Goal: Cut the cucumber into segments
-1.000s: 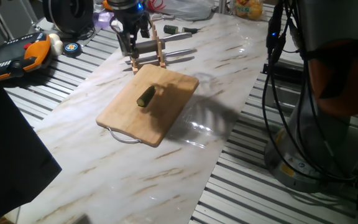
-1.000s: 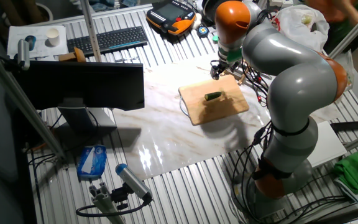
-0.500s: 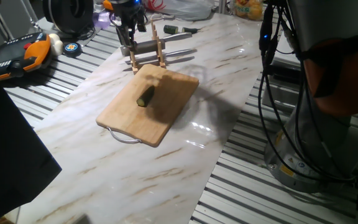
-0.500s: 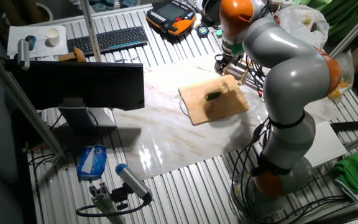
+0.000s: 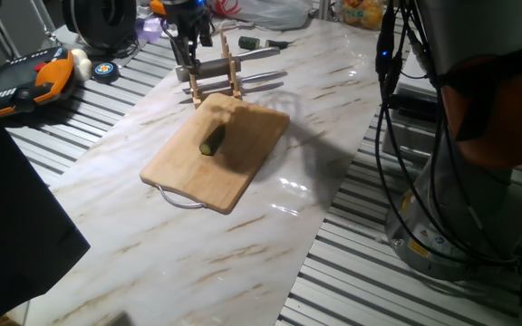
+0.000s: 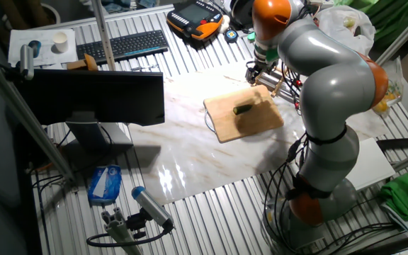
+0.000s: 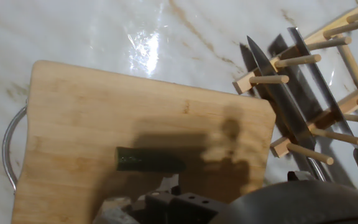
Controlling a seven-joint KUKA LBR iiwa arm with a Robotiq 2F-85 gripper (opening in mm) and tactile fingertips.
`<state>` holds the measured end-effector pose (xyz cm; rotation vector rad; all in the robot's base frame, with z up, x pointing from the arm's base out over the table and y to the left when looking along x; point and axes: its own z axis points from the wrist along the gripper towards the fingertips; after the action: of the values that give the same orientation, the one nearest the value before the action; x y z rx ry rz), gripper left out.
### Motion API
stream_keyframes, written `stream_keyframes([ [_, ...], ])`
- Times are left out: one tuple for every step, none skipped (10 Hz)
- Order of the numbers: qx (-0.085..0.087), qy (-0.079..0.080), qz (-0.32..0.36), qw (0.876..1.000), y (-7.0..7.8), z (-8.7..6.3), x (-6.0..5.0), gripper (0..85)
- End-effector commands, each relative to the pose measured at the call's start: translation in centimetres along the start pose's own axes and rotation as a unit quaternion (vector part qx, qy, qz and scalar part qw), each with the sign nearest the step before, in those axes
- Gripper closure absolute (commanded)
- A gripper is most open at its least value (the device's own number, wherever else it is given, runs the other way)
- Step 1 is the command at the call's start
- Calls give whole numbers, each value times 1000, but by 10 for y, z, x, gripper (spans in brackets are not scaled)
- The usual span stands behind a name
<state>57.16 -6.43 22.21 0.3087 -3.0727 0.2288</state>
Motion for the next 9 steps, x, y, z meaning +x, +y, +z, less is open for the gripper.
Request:
stream_keyframes([
  [0,-1,-2,1000,-2,1,0,0],
  [3,-1,-8,1000,-4,2,-2,0],
  [4,-1,-14,1000,-9,2,-4,0],
  [4,-1,-21,1000,-16,3,-8,0],
  [4,-2,-27,1000,-22,4,-12,0],
  [5,-4,-30,1000,-26,8,-15,0],
  [5,-6,-33,999,-29,12,-16,0],
  [5,-11,-41,999,-33,17,-17,0],
  [6,-12,-47,999,-37,21,-18,0],
])
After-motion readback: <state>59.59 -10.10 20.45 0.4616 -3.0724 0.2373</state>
